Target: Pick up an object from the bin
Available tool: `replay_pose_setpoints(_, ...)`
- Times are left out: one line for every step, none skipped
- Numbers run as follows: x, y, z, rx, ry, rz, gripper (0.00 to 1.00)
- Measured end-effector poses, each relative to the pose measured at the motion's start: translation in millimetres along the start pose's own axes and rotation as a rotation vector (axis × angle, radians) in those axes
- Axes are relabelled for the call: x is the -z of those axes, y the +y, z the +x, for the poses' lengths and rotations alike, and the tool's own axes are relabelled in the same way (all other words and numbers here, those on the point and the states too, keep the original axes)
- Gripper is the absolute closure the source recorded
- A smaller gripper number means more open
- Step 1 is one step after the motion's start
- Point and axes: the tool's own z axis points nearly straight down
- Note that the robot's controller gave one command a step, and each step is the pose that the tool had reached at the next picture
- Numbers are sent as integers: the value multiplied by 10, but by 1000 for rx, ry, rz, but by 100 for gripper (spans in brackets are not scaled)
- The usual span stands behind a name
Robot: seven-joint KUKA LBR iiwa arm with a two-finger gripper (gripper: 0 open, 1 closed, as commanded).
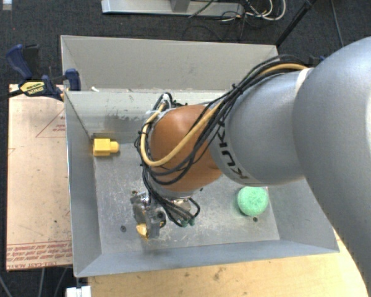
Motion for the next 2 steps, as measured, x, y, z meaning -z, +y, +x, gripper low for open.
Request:
replay_pose_setpoints(653,-106,179,27,-7,0,100)
replay_pose_setpoints(655,-105,12,22,-6,0,100)
